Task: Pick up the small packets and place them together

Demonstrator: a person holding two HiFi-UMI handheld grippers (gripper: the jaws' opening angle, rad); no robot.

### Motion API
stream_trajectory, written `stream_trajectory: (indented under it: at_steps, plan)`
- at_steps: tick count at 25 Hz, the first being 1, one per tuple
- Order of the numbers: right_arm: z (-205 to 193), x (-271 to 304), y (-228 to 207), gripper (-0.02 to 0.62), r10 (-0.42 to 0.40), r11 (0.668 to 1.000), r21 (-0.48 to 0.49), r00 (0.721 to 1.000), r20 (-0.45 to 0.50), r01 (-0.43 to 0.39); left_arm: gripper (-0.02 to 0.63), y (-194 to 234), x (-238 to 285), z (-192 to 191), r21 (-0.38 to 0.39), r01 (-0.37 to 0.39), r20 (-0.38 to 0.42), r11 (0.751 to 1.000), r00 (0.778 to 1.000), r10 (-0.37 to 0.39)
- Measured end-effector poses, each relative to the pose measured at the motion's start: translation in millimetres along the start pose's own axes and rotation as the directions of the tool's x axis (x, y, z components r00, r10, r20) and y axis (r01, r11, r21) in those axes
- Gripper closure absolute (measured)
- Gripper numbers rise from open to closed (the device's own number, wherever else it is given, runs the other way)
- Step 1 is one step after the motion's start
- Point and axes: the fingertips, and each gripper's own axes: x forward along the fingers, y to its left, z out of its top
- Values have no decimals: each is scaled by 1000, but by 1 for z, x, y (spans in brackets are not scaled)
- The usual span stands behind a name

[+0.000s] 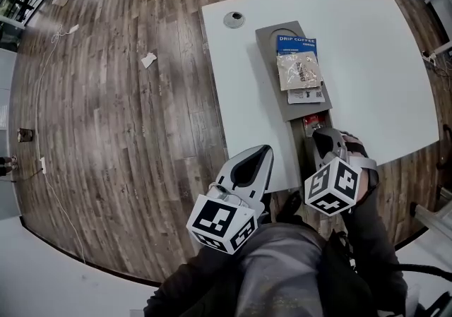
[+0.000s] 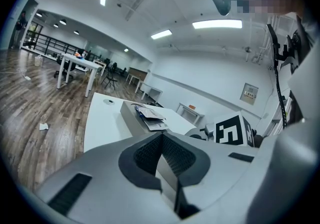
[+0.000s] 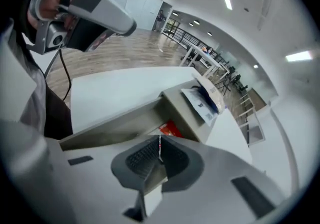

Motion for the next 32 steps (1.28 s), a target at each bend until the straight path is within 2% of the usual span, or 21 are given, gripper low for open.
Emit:
stream_trajectory:
  at_steps: [6, 11, 19, 25, 32]
  plan:
    - [7, 1, -3, 589, -59, 998, -30, 998, 15, 60, 603, -8, 18, 1, 22, 42, -23, 999, 999, -42]
    - [13, -6, 10, 589, -10, 998, 67, 997, 72, 6, 603, -11, 29, -1, 28, 72, -54, 997, 996, -70]
    - [8, 8, 20, 589, 26, 991, 129, 998, 60, -33, 603, -3, 45, 2, 33, 95, -97, 995, 991, -91]
    - [5, 11, 18, 591, 13, 989, 148, 998, 58, -22, 603, 0, 58, 2, 28, 115, -121, 993, 986, -111]
    - [3, 14, 22, 591, 33, 993, 112, 999, 15, -34, 603, 2, 69, 3, 21, 134, -133, 991, 983, -130]
